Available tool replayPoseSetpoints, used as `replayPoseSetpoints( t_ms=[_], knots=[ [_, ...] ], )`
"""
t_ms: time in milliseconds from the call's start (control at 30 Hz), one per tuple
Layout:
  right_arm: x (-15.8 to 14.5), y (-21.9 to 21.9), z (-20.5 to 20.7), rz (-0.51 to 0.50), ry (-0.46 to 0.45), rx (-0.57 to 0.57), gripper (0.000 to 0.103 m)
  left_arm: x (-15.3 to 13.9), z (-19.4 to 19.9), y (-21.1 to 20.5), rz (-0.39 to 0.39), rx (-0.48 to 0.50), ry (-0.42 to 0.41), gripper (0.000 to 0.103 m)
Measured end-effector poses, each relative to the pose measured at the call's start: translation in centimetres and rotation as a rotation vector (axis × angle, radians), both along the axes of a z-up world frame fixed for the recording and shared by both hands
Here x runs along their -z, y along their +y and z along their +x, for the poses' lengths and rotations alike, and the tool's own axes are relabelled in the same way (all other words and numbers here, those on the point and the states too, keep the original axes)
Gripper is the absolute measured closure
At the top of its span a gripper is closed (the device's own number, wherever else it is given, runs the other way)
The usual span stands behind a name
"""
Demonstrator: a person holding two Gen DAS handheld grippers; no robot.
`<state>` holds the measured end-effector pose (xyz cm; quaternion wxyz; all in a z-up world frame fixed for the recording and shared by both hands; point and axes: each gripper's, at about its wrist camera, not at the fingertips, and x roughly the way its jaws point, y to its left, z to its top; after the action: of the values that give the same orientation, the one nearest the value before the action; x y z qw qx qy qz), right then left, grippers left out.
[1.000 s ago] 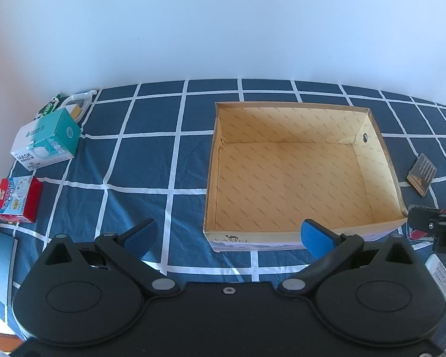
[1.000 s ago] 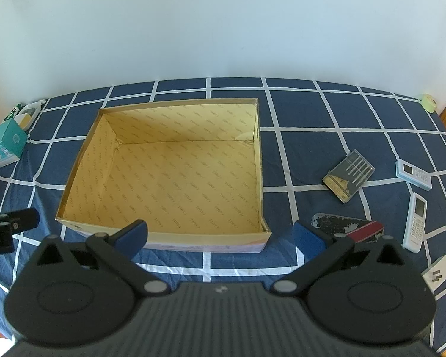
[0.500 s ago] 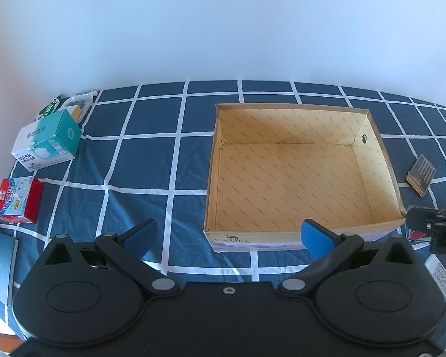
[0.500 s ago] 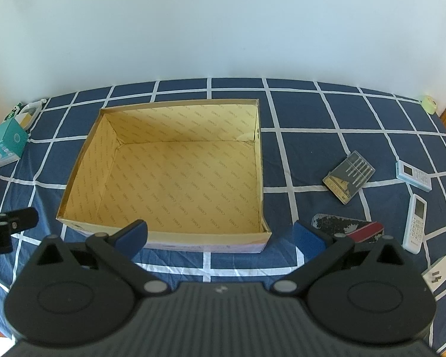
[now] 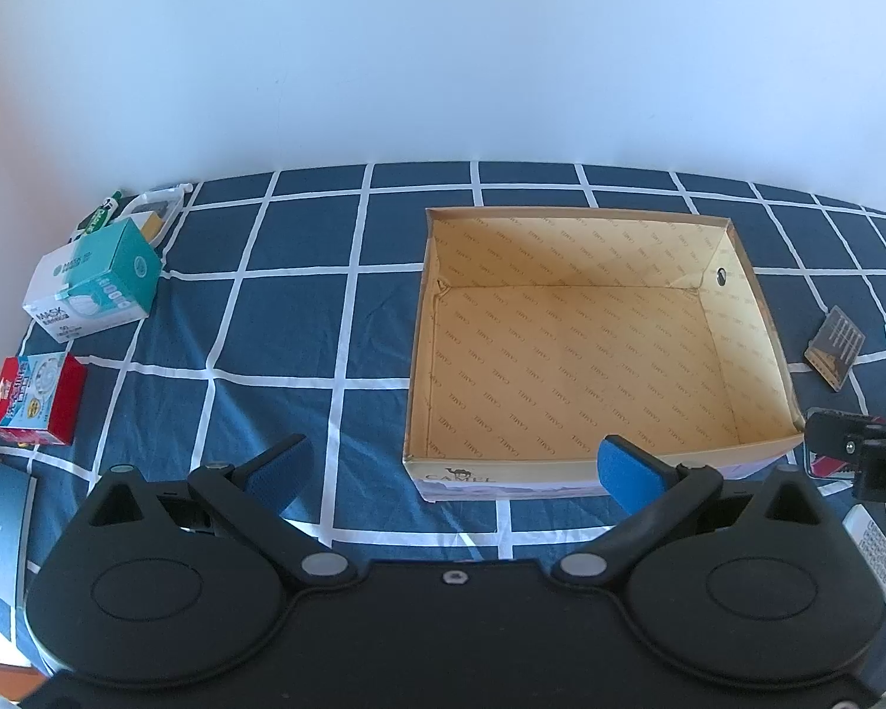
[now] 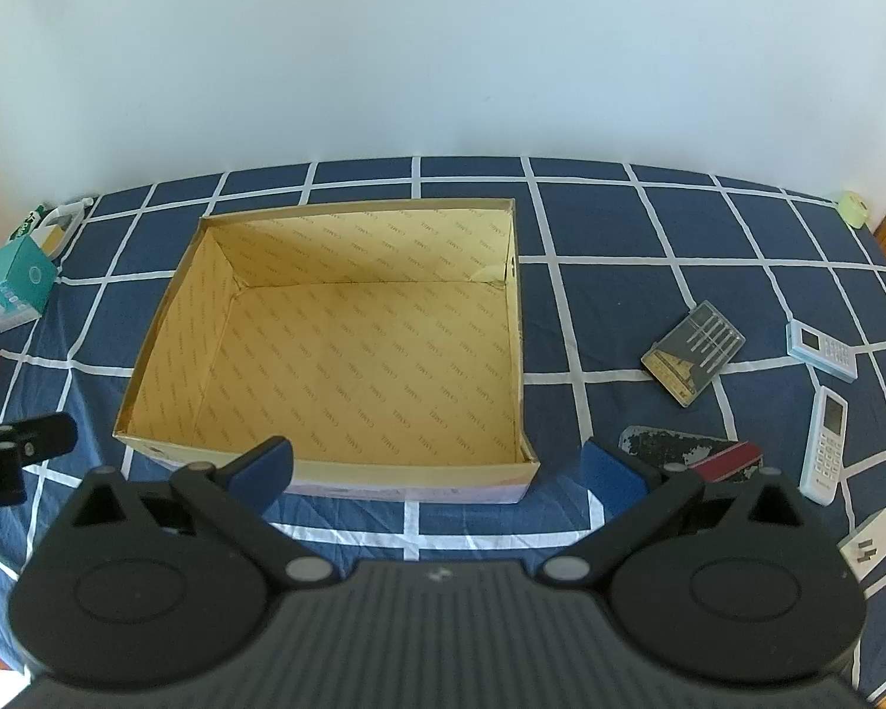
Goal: Organize objects
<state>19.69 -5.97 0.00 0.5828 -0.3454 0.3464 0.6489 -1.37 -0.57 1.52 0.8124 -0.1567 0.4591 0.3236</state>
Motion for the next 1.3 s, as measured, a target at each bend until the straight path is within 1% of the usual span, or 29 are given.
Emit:
replayPoseSetpoints(
  t_ms=[133, 200, 467, 567, 633, 800, 967, 1000, 1067, 1133, 1267, 1300],
  knots=[
    [0.0, 0.0, -0.1, -0.001, 0.001, 0.004, 0.0, 0.0, -0.1, 0.0, -0.001, -0.012, -0.001, 0.0],
    [0.0, 0.0, 0.0, -0.001, 0.002, 0.041, 0.0, 0.1, -0.1, 0.0, 0.0, -0.036, 0.001, 0.0],
    [0.0, -0.1, 0.0, 0.001, 0.003, 0.064, 0.0, 0.0, -0.1, -0.1, 0.0, -0.078, 0.002, 0.0],
    [0.0, -0.1, 0.0, 0.001, 0.002, 0.074, 0.0, 0.0, -0.1, -0.1, 0.001, -0.103, 0.002, 0.0],
    [0.0, -0.2, -0.1, 0.001, 0.002, 0.08, 0.0, 0.0, -0.2, -0.1, 0.002, -0.147, 0.003, 0.0],
    [0.0, -0.1, -0.1, 0.001, 0.003, 0.093, 0.0, 0.0, -0.2, -0.1, 0.006, -0.205, 0.002, 0.0],
    [-0.1, -0.2, -0.1, 0.003, 0.004, 0.11, 0.0, -0.1, -0.3, -0.2, 0.007, -0.224, 0.001, 0.0],
    [-0.1, -0.3, -0.2, 0.004, 0.004, 0.113, 0.0, -0.2, -0.3, -0.3, 0.007, -0.246, 0.001, 0.0],
    [-0.1, -0.4, -0.2, 0.006, 0.004, 0.118, 0.0, -0.3, -0.3, -0.3, 0.009, -0.253, 0.0, 0.0],
    [-0.2, -0.5, -0.3, 0.008, 0.005, 0.122, 0.0, -0.4, -0.3, -0.5, 0.011, -0.293, -0.001, 0.0],
    [-0.4, -0.8, -0.2, 0.013, 0.008, 0.137, 0.0, -0.5, -0.3, -0.8, 0.014, -0.303, -0.002, 0.0],
    [-0.4, -1.0, -0.2, 0.015, 0.009, 0.141, 0.0, -0.5, -0.3, -1.0, 0.014, -0.324, -0.002, 0.0]
  ],
)
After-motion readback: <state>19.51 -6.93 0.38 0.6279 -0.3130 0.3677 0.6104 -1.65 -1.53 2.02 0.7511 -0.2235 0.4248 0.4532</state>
